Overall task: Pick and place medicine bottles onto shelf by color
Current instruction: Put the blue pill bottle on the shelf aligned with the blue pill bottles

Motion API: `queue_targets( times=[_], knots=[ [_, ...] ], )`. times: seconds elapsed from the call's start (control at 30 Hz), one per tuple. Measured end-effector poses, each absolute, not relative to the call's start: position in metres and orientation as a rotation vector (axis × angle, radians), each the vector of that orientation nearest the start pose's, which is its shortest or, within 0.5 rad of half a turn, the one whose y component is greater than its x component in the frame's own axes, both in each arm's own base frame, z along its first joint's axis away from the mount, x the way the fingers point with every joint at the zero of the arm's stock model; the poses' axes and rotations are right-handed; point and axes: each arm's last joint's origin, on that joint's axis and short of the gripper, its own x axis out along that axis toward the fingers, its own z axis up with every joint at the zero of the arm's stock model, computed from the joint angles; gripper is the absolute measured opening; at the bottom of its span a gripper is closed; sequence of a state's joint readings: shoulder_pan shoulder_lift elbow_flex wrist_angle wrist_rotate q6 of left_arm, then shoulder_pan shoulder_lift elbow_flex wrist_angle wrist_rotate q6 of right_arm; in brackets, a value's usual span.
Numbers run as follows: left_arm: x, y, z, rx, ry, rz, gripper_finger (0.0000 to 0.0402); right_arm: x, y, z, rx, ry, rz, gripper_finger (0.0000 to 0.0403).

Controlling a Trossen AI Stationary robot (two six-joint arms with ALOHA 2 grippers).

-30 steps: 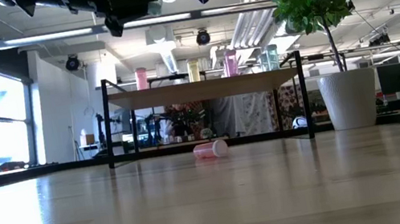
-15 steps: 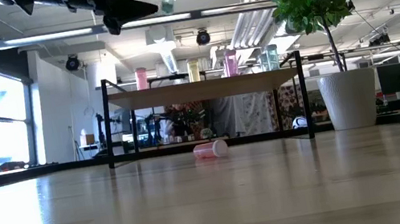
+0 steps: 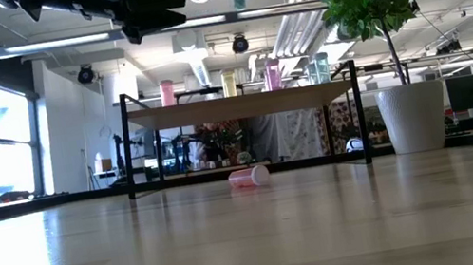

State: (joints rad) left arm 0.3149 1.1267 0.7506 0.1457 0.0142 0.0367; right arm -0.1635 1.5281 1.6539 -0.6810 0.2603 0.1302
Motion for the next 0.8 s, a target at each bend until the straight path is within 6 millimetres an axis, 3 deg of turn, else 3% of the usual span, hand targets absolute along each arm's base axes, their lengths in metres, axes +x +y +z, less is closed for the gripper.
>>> queue_targets(
  times=[0.3,0.6,0.8],
  knots=[
    [0.238,0.081,0.289,0.042,0.206,0.338,0.0239,0.283,-0.067,0.424,0.017,0.566,-0.588,0.0101],
    [0.234,0.092,0.29,0.032,0.197,0.423,0.0239,0.221,-0.077,0.46,-0.049,0.478,-0.719,0.0101],
    [0.231,0.1,0.29,0.027,0.194,0.486,0.0239,0.193,-0.083,0.466,-0.032,0.49,-0.798,0.0101]
  ],
)
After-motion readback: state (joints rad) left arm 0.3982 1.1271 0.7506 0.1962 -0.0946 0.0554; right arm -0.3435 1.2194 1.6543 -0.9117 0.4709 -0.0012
